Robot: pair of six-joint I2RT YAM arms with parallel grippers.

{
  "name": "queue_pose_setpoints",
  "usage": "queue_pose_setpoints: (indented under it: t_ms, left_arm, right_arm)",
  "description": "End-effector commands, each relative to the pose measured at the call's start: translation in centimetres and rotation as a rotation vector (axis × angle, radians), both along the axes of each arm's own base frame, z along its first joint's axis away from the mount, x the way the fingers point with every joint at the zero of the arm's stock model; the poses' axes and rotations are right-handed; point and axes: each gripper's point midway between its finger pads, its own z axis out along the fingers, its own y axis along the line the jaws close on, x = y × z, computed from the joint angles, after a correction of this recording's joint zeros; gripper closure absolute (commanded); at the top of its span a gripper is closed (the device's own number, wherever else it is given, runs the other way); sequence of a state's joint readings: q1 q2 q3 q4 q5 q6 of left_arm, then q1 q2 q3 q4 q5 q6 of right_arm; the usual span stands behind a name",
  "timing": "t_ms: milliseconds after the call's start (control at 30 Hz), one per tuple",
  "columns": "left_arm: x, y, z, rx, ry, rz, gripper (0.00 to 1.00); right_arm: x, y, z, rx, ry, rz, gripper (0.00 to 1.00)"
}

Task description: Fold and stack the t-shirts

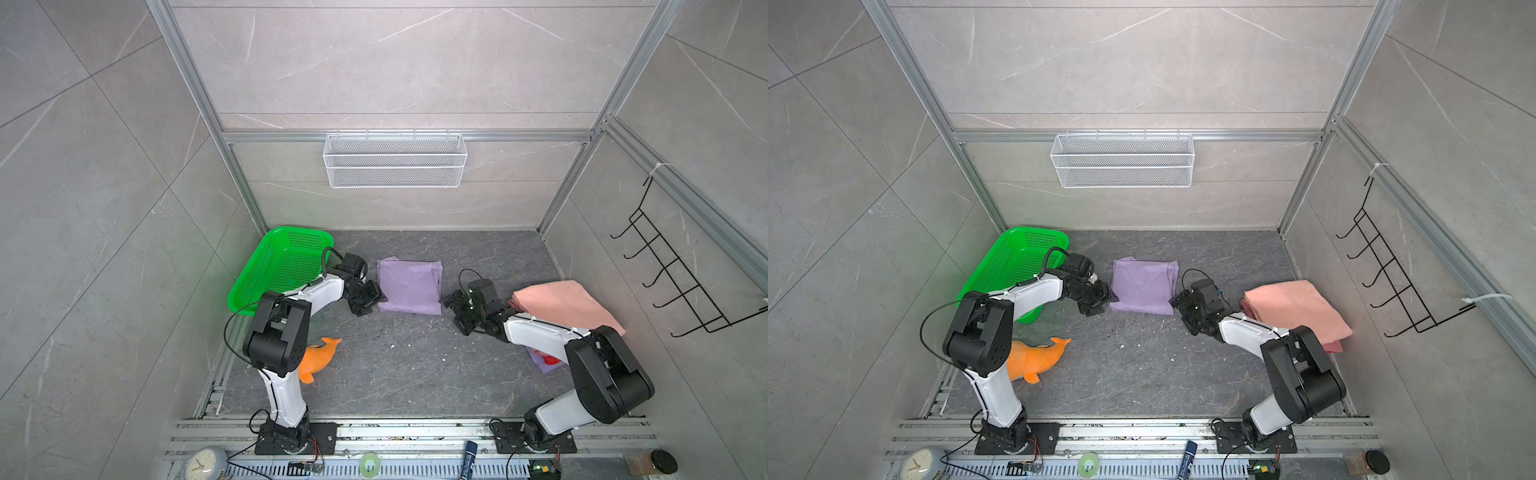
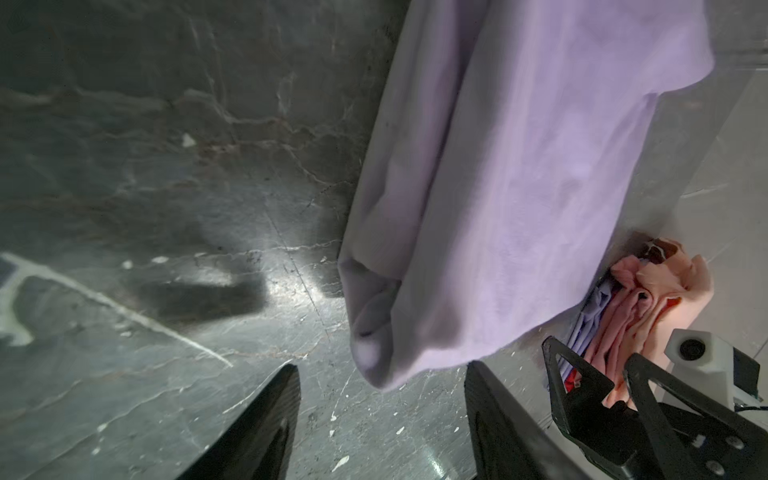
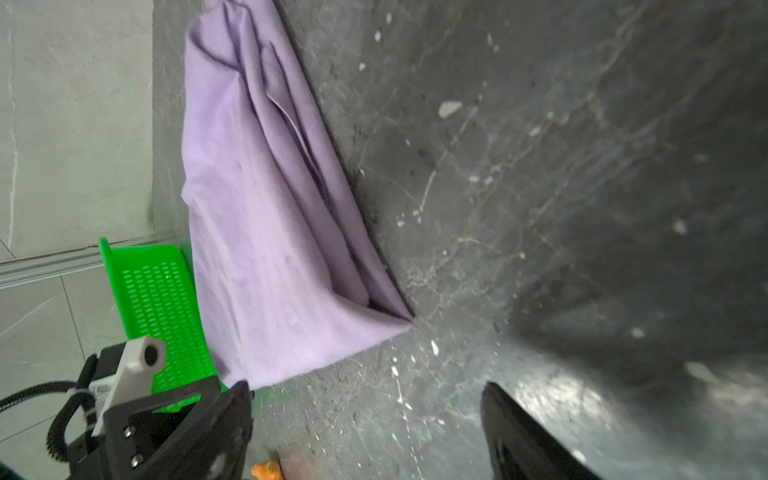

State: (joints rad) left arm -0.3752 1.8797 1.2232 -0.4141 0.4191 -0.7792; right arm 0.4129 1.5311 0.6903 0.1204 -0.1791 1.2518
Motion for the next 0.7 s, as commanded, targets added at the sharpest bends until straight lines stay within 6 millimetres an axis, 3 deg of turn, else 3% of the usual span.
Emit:
queue_pose_setpoints:
  t_ms: [0,200,300,433,667]
  left_arm:
    - [1.5,-0.8,-0.8,-0.014,-0.026,0.027,0.35]
    - [1.9,-3.2,-3.0,-0.037,0.02,0.035,0.45]
    - [1.9,-5.2,-3.2,-0.095,0.043,0.021,0.7]
    - [1.2,-8.9,-1.0,-0.169,0.04,-0.025,0.98]
    - [0.0,-14.9,4.5,-0.339,0.042,-0.072,1.0]
  right_arm:
    - [0.2,0.4,0.4,0.061,-0.041,-0.053,0.12]
    - [-0.3,1.2,-0.9,0.112,-0.051,-0.073,0.12]
    - [-0.2,1.5,-1.1,0.12,-0.053,-0.075,0.11]
    - [0.3,1.3,-1.0,0.131,-0.07,-0.116,0.11]
    - [2.7,1.0,-0.5,0.183,-0.149,-0.211,0.07]
